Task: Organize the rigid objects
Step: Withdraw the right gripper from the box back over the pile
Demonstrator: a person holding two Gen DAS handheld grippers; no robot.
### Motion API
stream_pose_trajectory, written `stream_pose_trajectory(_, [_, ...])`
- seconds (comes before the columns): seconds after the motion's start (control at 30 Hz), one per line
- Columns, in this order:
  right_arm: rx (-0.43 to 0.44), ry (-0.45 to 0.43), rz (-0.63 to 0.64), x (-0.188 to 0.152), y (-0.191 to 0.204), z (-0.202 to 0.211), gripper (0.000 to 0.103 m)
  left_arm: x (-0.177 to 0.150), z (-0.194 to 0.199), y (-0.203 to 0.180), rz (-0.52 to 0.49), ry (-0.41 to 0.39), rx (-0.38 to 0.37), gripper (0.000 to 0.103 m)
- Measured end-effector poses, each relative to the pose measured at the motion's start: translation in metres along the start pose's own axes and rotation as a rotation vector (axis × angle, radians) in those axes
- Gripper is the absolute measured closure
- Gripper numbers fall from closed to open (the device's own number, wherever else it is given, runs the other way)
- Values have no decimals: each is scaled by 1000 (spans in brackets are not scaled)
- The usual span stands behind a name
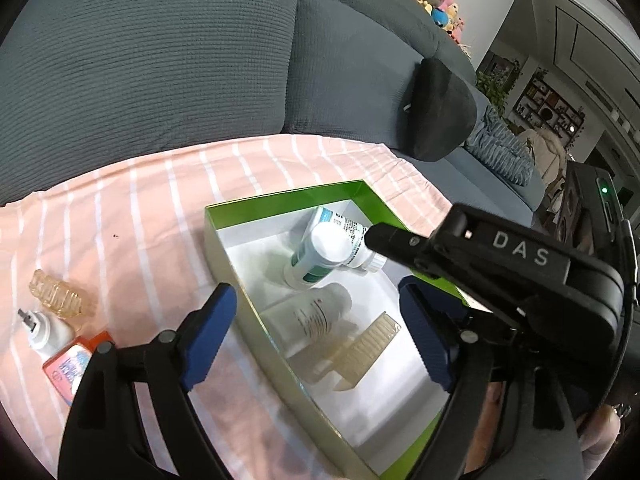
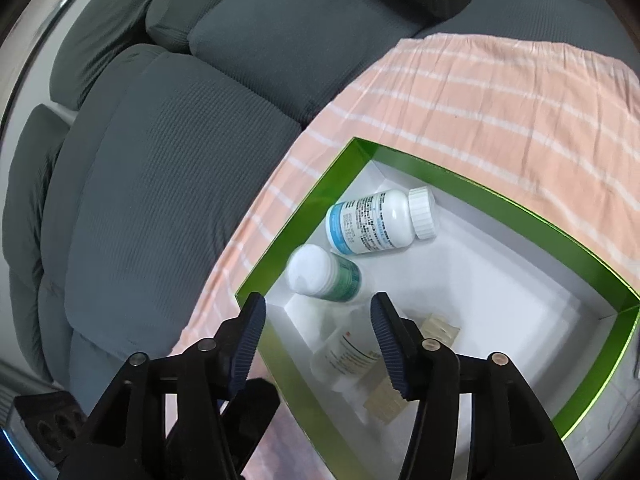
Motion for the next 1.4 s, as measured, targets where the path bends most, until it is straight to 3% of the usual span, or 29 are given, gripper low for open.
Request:
stream_pose_trajectory(0.07, [-2, -13, 9, 0, 3, 4, 36, 0, 4, 1, 6, -8, -1, 19])
stream_pose_trajectory(0.2, [-23, -48, 36, -1, 8, 13, 35, 1, 14, 3, 9, -27, 3, 18])
stream_pose_trajectory(0.3, [-48, -79, 61, -1, 12, 23, 23, -1, 23, 4, 15, -41, 1, 17])
stream_pose_trajectory(0.63, [-144, -174, 142, 1, 17, 52, 22, -8, 44, 1, 23, -56, -10, 17])
stream_pose_trajectory(0.73, [-172, -201, 152, 3, 16, 59, 10, -10, 50, 2, 17, -64, 10, 17])
stream_pose_trajectory(0.9, [-183, -214, 175, 2, 18, 63, 9, -13, 63, 10, 37, -84, 13, 12])
stream_pose_trajectory(0.93, [-185, -214, 180, 2, 19, 63, 9, -14, 67, 15, 46, -90, 22, 0])
stream_pose_trajectory(1.13, [-169, -201, 235, -6, 35, 59, 6, -25, 87, 49, 82, -120, 106, 1])
stream_pose_trajectory(1.4, [-114, -134, 347, -32, 69, 42, 6, -52, 118, 134, 218, -155, 288, 1])
Point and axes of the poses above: each gripper's, at about its wrist camera, not at the fingertips, and z roughly against the way its jaws point, y to its left, x to its top, the point moved 8 cm from there along -z, roughly the way its jaws point, and after that the axes turned 2 degrees about y, right-handed, at the moved point
